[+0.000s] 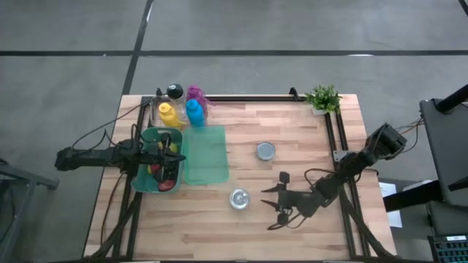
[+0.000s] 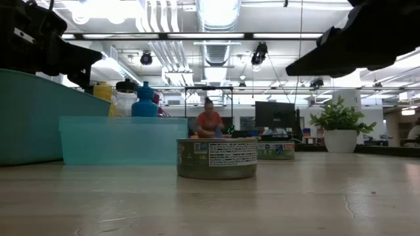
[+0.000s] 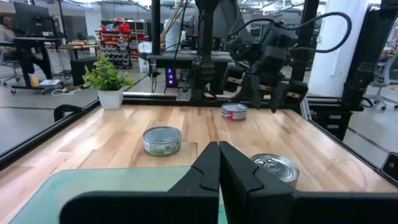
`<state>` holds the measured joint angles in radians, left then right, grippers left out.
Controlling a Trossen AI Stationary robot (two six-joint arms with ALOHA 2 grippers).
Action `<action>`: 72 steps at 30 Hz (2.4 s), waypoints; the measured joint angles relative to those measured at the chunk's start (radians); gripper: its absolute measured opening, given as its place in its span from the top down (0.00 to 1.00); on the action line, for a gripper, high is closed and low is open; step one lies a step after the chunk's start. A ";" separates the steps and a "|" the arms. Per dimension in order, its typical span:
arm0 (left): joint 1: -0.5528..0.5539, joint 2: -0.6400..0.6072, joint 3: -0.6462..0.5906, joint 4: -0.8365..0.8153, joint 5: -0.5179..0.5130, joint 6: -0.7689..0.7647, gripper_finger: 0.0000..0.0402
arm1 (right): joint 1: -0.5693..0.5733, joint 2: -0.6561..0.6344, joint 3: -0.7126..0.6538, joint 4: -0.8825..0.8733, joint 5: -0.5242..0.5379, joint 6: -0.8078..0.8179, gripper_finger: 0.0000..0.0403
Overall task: Pick & Place Food Item
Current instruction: Put the bottom green tuna can into the light green bin
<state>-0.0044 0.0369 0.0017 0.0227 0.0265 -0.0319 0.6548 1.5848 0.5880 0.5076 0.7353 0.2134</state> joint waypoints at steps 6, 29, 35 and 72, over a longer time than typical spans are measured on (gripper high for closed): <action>0.000 0.000 0.000 -0.001 0.000 0.000 0.99 | -0.044 0.000 0.015 0.002 0.000 -0.040 0.64; -0.003 0.129 0.204 -0.068 0.147 -0.186 0.99 | -0.091 0.000 0.015 -0.019 0.001 -0.141 0.64; -0.029 0.356 0.349 -0.199 0.153 -0.225 0.99 | -0.111 0.000 0.015 -0.046 0.000 -0.086 0.64; -0.449 1.552 0.926 -0.001 -0.185 -0.260 0.99 | -0.112 0.002 0.013 -0.137 -0.185 0.027 0.64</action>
<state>-0.4538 1.5892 0.9275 0.0214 -0.1587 -0.2916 0.5430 1.5871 0.6006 0.3706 0.5498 0.2405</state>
